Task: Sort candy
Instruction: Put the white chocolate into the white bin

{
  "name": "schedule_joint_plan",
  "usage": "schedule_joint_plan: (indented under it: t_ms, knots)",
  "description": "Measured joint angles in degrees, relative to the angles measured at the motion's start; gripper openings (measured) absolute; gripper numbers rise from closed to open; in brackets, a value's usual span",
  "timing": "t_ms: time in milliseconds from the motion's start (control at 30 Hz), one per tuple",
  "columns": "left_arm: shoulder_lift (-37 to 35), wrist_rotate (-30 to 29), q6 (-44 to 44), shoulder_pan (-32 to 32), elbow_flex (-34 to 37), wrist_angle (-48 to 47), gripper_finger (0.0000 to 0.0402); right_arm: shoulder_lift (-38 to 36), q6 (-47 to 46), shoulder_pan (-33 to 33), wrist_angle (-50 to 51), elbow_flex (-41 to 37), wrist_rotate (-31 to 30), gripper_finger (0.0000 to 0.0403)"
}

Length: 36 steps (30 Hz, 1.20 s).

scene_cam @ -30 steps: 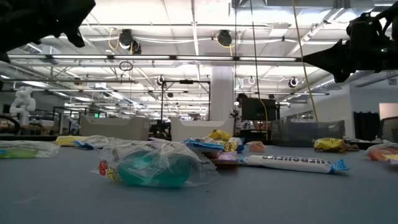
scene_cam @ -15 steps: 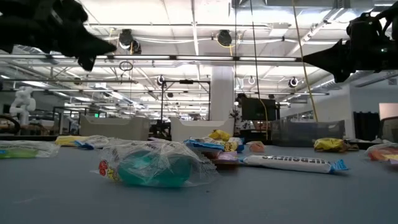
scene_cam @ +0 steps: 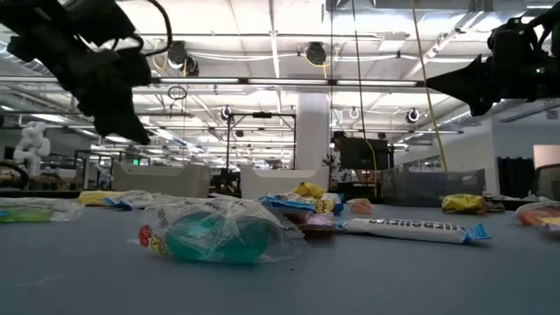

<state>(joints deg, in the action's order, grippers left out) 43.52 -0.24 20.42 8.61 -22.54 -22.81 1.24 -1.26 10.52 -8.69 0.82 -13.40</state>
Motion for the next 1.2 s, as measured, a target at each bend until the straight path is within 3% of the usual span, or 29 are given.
schedule_joint_plan:
  t_ms: [200,400,733,933,1200]
  knots:
    - [5.20,-4.22,0.44,0.21,-0.22,-1.80,0.0104,0.00,-0.01,0.00,0.09,0.00,0.00,0.0000]
    - [8.93,-6.39,8.00,0.75,-0.22,-3.27,0.0161,-0.01,-0.01,0.00,0.13,0.00,0.01,0.0000]
    - [10.37,-9.31,3.89,3.55,-0.24,-4.65,0.0168,-0.01,0.00,-0.01,0.20,0.00,0.01,0.0000]
    - [15.87,-8.56,-4.21,4.27,1.24,2.18,0.0168,-0.01,0.00,0.01,0.31,0.00,0.02,0.0000]
    - [19.82,-6.50,1.54,4.46,0.80,1.50,0.0168,0.01,-0.02,0.01,0.35,0.00,0.02,0.0000]
